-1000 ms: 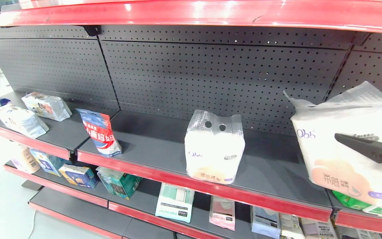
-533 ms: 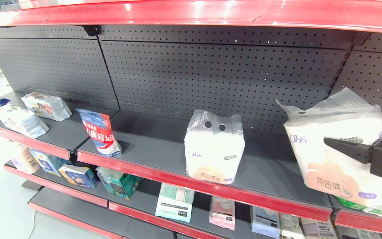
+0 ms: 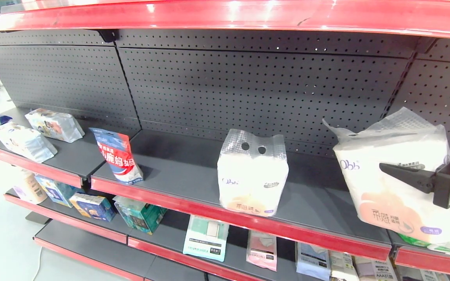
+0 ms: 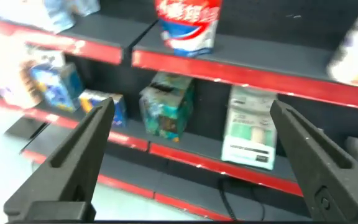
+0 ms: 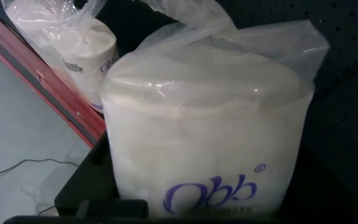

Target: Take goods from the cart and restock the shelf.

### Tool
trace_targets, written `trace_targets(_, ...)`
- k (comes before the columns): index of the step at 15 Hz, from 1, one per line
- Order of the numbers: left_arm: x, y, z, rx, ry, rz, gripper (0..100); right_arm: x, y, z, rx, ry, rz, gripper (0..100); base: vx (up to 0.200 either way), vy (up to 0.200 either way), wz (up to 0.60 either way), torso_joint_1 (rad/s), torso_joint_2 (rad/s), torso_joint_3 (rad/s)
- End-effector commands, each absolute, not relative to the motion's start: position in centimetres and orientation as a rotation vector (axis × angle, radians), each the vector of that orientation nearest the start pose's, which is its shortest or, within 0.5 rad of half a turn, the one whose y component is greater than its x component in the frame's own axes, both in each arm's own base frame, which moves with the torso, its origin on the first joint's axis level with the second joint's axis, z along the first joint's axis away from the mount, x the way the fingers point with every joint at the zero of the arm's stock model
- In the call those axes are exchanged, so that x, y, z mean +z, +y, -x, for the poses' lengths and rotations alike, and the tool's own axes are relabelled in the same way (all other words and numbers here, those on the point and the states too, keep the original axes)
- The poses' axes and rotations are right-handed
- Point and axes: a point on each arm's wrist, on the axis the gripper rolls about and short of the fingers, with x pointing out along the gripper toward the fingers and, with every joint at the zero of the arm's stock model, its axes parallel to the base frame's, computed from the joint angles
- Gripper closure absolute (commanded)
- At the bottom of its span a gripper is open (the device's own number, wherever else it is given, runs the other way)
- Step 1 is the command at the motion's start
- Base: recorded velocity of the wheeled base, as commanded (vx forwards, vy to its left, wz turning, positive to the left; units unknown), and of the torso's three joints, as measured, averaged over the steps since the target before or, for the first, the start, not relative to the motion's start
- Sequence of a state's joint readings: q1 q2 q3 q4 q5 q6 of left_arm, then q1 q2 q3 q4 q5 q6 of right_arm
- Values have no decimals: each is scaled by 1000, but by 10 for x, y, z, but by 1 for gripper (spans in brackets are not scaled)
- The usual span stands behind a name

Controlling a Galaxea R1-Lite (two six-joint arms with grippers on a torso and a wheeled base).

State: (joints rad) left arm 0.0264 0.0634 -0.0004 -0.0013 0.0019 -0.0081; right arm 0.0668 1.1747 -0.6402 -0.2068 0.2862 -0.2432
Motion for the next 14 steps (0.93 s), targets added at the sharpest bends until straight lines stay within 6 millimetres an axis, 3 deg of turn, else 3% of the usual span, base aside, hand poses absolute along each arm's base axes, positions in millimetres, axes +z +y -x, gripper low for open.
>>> trace_targets(1, 76, 0, 22, -11, 9, 6, 0, 221, 17, -168, 387, 279, 203, 100, 0, 0, 0, 0, 0, 0)
trace_targets(11, 76, 1, 23, 20, -2, 6, 0, 216, 17, -176, 382, 309, 199, 100, 0, 0, 0, 0, 0, 0)
trace_targets(14, 76, 1, 23, 20, -2, 6, 0, 212, 18, -193, 382, 295, 199, 100, 0, 0, 0, 0, 0, 0)
